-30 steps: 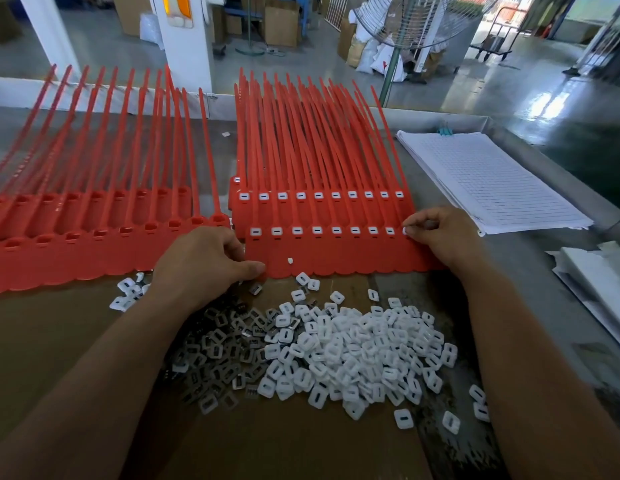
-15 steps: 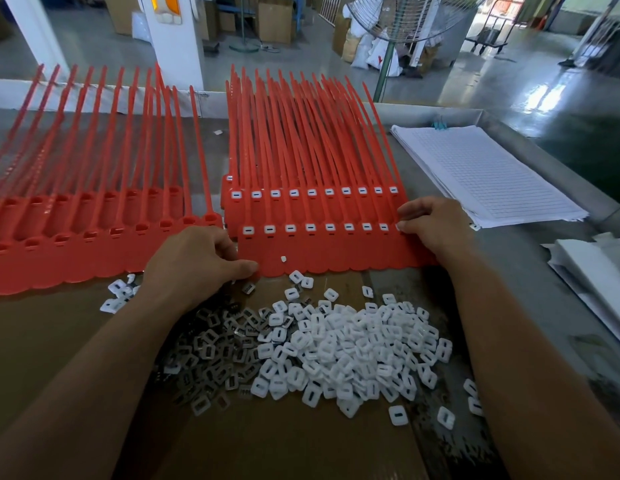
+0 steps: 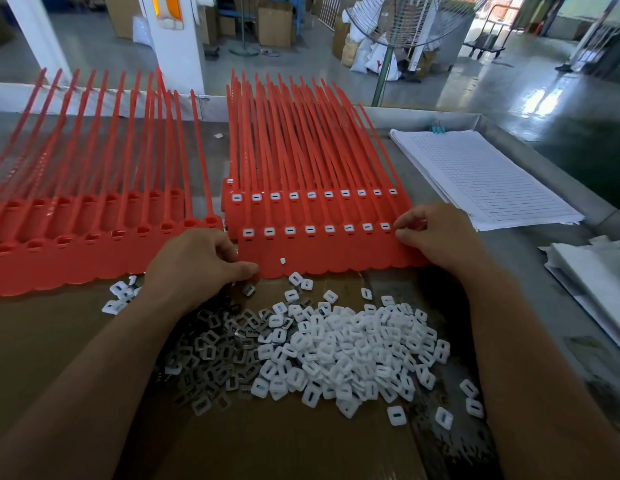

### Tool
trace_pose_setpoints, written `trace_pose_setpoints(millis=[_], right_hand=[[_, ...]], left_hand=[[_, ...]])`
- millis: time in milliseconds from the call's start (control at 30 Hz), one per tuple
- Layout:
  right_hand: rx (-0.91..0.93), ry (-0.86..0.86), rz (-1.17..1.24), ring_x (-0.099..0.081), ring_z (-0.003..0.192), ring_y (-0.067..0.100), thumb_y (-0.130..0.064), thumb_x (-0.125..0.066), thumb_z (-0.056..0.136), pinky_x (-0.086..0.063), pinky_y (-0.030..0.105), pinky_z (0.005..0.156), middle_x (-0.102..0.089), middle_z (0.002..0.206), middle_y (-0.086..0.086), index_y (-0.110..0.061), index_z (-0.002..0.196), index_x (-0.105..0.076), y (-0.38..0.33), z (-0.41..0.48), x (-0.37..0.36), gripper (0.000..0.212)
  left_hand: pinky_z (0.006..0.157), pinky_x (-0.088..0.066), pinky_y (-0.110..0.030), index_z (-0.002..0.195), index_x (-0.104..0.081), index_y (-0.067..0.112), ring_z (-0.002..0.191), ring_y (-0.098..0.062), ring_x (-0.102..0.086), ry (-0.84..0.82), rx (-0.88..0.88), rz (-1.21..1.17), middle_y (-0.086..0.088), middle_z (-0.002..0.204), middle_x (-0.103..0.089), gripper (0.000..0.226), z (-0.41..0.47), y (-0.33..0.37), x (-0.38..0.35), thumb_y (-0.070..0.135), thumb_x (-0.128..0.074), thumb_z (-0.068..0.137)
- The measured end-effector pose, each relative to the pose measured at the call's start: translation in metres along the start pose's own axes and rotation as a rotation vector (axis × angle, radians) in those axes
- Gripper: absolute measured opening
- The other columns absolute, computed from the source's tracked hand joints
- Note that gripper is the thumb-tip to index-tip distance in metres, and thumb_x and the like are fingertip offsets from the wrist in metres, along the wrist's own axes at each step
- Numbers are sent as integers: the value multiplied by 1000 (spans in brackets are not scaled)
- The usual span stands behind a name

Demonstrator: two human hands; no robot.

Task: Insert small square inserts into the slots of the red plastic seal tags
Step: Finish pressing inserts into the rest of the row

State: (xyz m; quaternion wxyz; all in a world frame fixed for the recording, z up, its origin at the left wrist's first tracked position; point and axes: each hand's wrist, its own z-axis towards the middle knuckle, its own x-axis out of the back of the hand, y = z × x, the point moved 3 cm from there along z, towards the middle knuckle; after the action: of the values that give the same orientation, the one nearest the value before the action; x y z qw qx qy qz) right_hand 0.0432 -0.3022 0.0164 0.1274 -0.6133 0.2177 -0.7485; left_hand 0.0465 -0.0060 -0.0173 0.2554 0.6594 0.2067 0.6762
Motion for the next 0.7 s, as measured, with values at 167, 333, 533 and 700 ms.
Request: trace_pose_setpoints(millis=[167,333,533,700], right_hand=[[21,-11,-7,-54,86,10,-15,-69,78,-39,22,77,-60,88,-4,-19,88,-70,-8,-8,8,11],[142,-371,147,-56,65,6,-6,-75,72,-42,6,59,-63,71,-4,-15,73,-68,-28,-20,3,11],[158,-643,-90,-58,63,-8,-31,-79,66,-45,17,63,-64,65,-16,-27,69,-66,-37,-29,-10,14],[164,-677,-162,-57,57,-4,-28,-77,72,-39,12,53,-66,68,-7,-24,70,-63,-46,-31,-17,15]], left_hand=[[54,-38,-26,64,-60,23,65,-7,-57,7,7,-9,10,67,-61,27,0,-1,-1,43,-78,62],[57,-40,-27,64,-60,24,65,-7,-57,5,17,0,11,67,-61,27,1,-2,0,45,-77,60],[55,-39,-26,65,-60,24,65,-7,-57,-1,24,-3,10,67,-61,27,0,0,0,44,-78,60],[55,-40,-26,65,-60,23,65,-7,-57,-2,15,9,10,68,-61,27,0,2,1,43,-77,62]])
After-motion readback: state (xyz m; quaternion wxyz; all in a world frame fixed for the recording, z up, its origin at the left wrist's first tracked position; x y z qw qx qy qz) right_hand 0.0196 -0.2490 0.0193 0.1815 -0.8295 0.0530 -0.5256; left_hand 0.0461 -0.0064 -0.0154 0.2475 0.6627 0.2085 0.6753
